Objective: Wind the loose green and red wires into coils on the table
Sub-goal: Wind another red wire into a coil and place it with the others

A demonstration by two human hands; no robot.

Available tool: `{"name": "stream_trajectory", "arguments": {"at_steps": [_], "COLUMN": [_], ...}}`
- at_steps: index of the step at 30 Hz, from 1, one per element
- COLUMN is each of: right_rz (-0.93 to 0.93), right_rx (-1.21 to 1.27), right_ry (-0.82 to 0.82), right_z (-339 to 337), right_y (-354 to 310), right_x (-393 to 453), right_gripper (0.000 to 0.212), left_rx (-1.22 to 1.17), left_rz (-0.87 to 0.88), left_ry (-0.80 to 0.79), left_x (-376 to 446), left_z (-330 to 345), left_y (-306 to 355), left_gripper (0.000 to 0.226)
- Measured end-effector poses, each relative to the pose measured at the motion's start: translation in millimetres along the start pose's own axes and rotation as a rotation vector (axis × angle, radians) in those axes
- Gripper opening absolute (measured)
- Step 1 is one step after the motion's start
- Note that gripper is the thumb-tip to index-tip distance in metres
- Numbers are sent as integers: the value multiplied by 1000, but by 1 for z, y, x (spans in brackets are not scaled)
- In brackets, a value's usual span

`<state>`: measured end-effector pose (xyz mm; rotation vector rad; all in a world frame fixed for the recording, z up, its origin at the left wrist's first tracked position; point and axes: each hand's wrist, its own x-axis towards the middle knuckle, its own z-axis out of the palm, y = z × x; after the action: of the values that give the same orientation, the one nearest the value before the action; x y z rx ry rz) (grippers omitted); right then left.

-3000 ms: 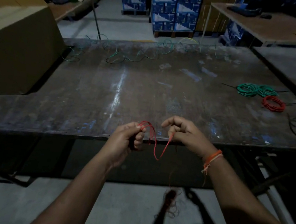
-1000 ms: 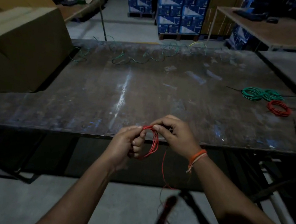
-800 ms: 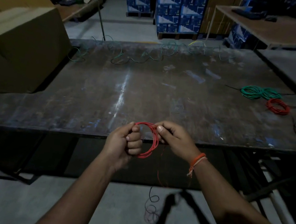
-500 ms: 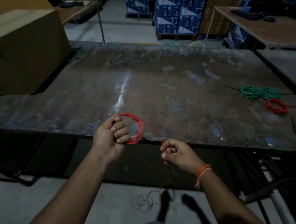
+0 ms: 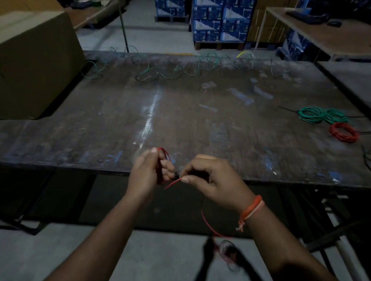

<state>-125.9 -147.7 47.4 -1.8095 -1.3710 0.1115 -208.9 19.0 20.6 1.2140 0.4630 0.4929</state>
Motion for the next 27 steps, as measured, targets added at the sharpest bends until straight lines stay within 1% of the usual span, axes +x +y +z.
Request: {"name": "stream_trajectory", "arguments": {"at_steps": [4,6,9,12,14,17,19,22,24,27], "right_rz": [-7,10,73,158,183,177,184,208,185,162], "right_rx": [38,24,56,110,106,102,89,70,34,-26], "right_ry": [85,124,138,162,154,112,88,33,9,46], "right_z": [-1,-2,2,11,16,21,24,26,25,24], "right_y": [0,5,16,30,37,41,42,41,41,41], "right_x": [18,25,29,26,23,20,20,20,20,21], "right_gripper": [4,5,8,13,19,25,30,41,38,33], "left_rx": [152,139,107,-12,-65,-56,-92,-157,-179,-232], "left_rz": [0,-49,-138,-185,-189,-187,-201,-217,-219,-250], "left_ry": [-163,-199,-215,-247,-257,-260,-270,-314,-350,-372], "left_x": [-11,-12,-12,-16,-17,-17,-16,-14,-13,-14], "left_z": [8,7,5,4,5,6,7,8,8,10], "left_y": [-5,-6,-3,2,4,4,3,3,4,5], "left_gripper": [38,36,34,34,32,30,29,27,25,24]}}
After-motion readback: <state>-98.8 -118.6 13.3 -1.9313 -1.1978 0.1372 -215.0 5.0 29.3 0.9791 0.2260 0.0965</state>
